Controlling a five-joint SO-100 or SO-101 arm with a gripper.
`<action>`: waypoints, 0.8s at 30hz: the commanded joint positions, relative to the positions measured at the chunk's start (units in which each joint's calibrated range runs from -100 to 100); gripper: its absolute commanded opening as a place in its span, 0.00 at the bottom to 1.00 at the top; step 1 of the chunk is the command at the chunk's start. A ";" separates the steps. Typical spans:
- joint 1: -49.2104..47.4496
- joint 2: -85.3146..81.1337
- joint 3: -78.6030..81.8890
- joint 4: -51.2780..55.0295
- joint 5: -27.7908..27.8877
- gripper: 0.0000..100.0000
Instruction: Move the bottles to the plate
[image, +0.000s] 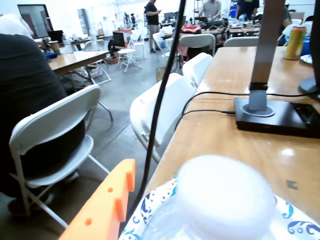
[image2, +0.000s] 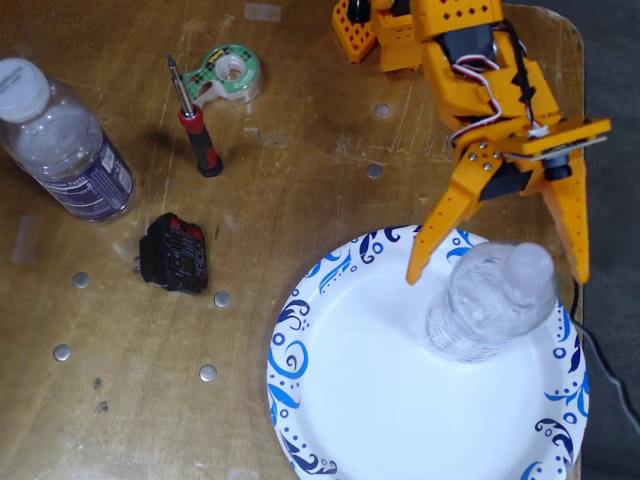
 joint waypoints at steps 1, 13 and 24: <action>-0.61 -0.61 -3.51 -1.79 -1.09 0.51; 1.98 -2.21 -12.43 -1.79 -1.30 0.51; 17.39 -21.10 -8.56 8.74 -0.88 0.51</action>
